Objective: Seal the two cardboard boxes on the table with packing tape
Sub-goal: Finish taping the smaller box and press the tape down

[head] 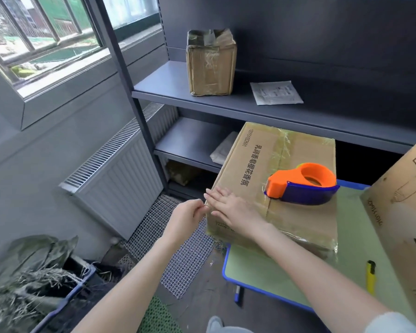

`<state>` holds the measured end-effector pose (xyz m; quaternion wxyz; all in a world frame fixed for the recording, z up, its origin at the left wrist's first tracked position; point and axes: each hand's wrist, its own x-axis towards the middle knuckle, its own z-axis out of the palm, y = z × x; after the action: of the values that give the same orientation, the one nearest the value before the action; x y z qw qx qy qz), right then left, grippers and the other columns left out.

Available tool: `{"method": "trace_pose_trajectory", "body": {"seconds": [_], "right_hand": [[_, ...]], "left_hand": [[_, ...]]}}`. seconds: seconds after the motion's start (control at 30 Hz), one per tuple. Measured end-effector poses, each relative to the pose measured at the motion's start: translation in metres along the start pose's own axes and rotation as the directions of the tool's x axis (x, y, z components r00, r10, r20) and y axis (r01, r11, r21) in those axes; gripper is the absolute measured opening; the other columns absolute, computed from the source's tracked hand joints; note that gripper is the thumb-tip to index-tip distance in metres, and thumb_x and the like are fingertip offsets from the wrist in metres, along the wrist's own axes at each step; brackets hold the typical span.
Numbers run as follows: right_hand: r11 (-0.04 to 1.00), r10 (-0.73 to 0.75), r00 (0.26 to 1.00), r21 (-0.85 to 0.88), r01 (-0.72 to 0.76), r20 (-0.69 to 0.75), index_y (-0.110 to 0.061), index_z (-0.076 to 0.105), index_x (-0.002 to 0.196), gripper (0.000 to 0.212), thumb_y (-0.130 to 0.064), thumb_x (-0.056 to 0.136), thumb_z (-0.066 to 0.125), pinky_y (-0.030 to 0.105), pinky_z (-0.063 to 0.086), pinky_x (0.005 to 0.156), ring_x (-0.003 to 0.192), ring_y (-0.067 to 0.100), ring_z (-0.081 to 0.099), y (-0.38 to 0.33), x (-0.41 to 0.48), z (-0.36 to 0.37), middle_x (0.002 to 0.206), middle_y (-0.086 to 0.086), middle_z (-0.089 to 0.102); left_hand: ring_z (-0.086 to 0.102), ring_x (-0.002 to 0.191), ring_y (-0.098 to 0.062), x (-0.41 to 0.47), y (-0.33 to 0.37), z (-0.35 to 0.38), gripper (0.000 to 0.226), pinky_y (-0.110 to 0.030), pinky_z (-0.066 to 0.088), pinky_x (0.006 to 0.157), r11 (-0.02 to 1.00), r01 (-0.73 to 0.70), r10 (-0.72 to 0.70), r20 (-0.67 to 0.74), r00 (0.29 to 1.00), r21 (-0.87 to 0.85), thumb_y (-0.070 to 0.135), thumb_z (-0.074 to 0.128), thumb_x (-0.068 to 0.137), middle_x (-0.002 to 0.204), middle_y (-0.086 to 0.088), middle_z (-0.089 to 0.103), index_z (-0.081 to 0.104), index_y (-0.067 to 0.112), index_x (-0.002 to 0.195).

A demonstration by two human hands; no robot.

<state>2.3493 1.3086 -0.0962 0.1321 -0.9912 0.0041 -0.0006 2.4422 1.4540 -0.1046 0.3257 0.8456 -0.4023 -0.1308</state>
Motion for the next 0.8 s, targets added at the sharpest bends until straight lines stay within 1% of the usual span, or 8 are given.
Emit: {"method": "trace_pose_trajectory", "body": {"seconds": [0.13,0.2,0.3,0.37,0.47,0.57,0.63,0.8], "right_hand": [[1.000,0.008,0.998,0.031,-0.006,-0.062,-0.020,0.034,0.144,0.044,-0.023,0.100,0.040,0.024,0.005,0.115,0.143,0.019,0.017,0.005,-0.015,0.004,0.153,-0.003,0.026],[1.000,0.000,0.998,0.019,0.001,-0.070,-0.020,0.037,0.143,0.043,-0.021,0.100,0.041,0.030,0.013,0.117,0.142,0.020,0.021,0.006,-0.022,0.005,0.151,-0.003,0.030],[1.000,-0.013,0.996,-0.007,0.012,-0.093,-0.017,0.042,0.140,0.042,-0.018,0.098,0.044,0.038,0.026,0.114,0.139,0.025,0.029,0.005,-0.025,0.006,0.148,-0.001,0.036],[1.000,-0.017,0.995,-0.016,0.016,-0.099,-0.016,0.044,0.139,0.041,-0.018,0.098,0.044,0.040,0.029,0.112,0.138,0.027,0.032,0.004,-0.025,0.006,0.147,0.001,0.038],[1.000,-0.016,0.997,-0.027,0.014,-0.079,-0.019,0.038,0.142,0.042,-0.021,0.100,0.038,0.037,0.024,0.115,0.140,0.025,0.026,0.006,-0.025,0.007,0.150,-0.001,0.033],[1.000,-0.003,0.999,-0.023,0.002,-0.048,-0.021,0.033,0.145,0.044,-0.021,0.101,0.035,0.034,0.019,0.116,0.142,0.021,0.020,0.008,-0.025,0.007,0.152,-0.005,0.027],[1.000,-0.006,1.000,-0.024,0.005,-0.029,-0.022,0.029,0.146,0.045,-0.021,0.101,0.033,0.032,0.015,0.117,0.144,0.019,0.016,0.008,-0.025,0.006,0.154,-0.006,0.023],[0.999,-0.021,1.000,-0.037,0.021,-0.016,-0.019,0.019,0.149,0.052,-0.015,0.099,0.032,0.027,0.002,0.116,0.145,0.017,0.009,0.008,-0.026,0.004,0.156,-0.005,0.015]], "left_hand": [[0.046,0.058,-0.013,-0.003,0.002,0.006,0.027,-0.024,0.035,0.057,0.983,-0.159,0.158,0.014,0.987,0.090,0.022,0.058,0.092,0.062,0.004,0.052,0.058,0.007,0.070],[0.042,0.054,-0.012,-0.006,0.005,0.010,0.027,-0.023,0.032,0.054,0.972,-0.207,0.207,0.008,0.978,0.107,0.018,0.058,0.091,0.060,0.006,0.046,0.055,0.008,0.066],[0.044,0.053,-0.011,-0.008,0.008,0.016,0.024,-0.024,0.036,0.053,0.984,-0.167,0.168,-0.015,0.986,0.063,0.014,0.056,0.090,0.059,0.004,0.052,0.057,0.007,0.067],[0.043,0.049,-0.008,-0.011,0.010,0.019,0.022,-0.023,0.036,0.052,0.995,-0.091,0.090,-0.023,0.996,-0.047,0.013,0.055,0.091,0.057,0.001,0.056,0.061,0.006,0.070],[0.053,0.056,-0.005,-0.014,0.015,0.014,0.015,-0.020,0.044,0.058,0.994,-0.094,0.095,0.010,0.995,-0.056,0.012,0.056,0.090,0.067,0.002,0.065,0.069,0.010,0.083],[0.057,0.065,-0.014,-0.010,0.018,0.007,0.017,-0.026,0.046,0.064,0.960,-0.220,0.210,0.078,0.975,0.171,0.019,0.055,0.090,0.074,0.002,0.067,0.071,0.014,0.088],[0.056,0.065,-0.015,-0.006,0.023,0.003,0.020,-0.024,0.043,0.063,0.930,-0.247,0.226,0.109,0.968,0.272,0.022,0.052,0.090,0.075,0.004,0.067,0.069,0.014,0.085],[0.039,0.048,-0.014,-0.002,0.038,-0.001,0.023,-0.025,0.035,0.053,0.943,-0.217,0.193,0.118,0.974,0.252,0.016,0.050,0.086,0.054,0.003,0.049,0.059,0.008,0.067]]}}
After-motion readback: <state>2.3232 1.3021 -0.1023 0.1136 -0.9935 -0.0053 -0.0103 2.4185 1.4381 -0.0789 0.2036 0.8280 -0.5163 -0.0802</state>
